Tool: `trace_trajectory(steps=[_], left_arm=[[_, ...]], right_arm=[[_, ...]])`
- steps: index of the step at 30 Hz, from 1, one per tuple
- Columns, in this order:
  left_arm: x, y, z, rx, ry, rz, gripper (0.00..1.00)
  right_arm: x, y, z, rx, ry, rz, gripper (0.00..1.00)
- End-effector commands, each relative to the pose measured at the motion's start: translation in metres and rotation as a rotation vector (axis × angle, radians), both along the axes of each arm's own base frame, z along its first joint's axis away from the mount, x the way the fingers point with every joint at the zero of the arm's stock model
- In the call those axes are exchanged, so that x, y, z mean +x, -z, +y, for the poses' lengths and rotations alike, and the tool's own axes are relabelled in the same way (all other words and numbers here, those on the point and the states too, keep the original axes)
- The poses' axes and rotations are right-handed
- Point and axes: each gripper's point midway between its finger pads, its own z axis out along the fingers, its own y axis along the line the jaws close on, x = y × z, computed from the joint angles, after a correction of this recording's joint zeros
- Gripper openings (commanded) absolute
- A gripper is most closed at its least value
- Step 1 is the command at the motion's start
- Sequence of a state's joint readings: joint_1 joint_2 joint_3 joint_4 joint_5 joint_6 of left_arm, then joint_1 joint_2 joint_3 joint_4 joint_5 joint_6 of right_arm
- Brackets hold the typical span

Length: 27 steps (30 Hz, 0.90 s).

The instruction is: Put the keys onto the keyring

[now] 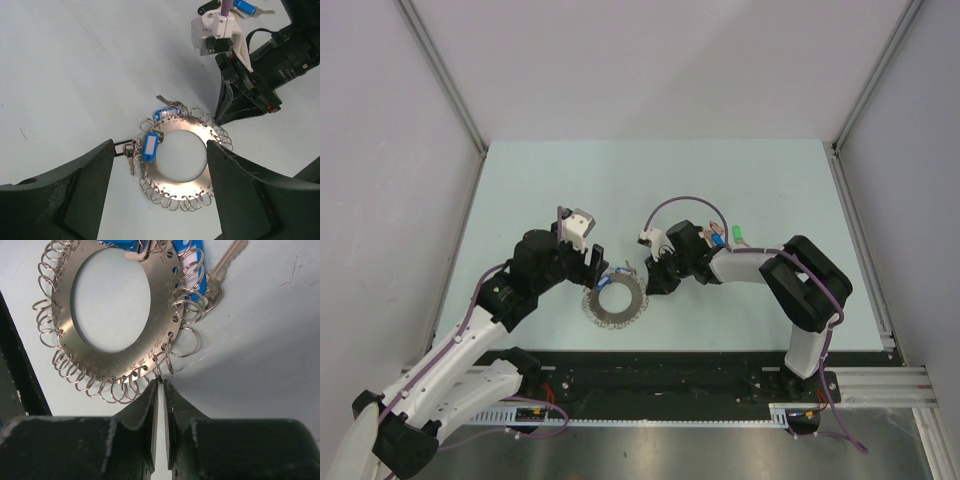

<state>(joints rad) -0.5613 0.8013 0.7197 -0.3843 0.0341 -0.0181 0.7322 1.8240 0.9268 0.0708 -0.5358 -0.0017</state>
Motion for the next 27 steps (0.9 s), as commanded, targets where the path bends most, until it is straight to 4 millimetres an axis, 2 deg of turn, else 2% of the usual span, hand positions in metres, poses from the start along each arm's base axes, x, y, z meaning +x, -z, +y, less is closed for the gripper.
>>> trace_trajectory(steps=[1, 16, 22, 27], left_arm=[[0.0006, -0.0068, -0.0017, -0.022, 0.013, -0.024, 0.79], [0.0002, -0.0059, -0.0033, -0.025, 0.021, -0.018, 0.79], [0.0002, -0.0059, -0.0038, -0.030, 0.024, -0.017, 0.79], [-0.0002, -0.0064, -0.0037, -0.037, 0.024, -0.020, 0.79]], right_arm=[[0.0085, -0.0198, 0.0124, 0.035, -0.021, -0.055, 0.14], [0.0092, -0.0170, 0.0182, 0.030, -0.031, -0.047, 0.15], [0.0070, -0.0163, 0.0187, 0.024, -0.042, -0.046, 0.09], [0.0064, -0.0155, 0.0181, 0.013, -0.045, -0.053, 0.07]])
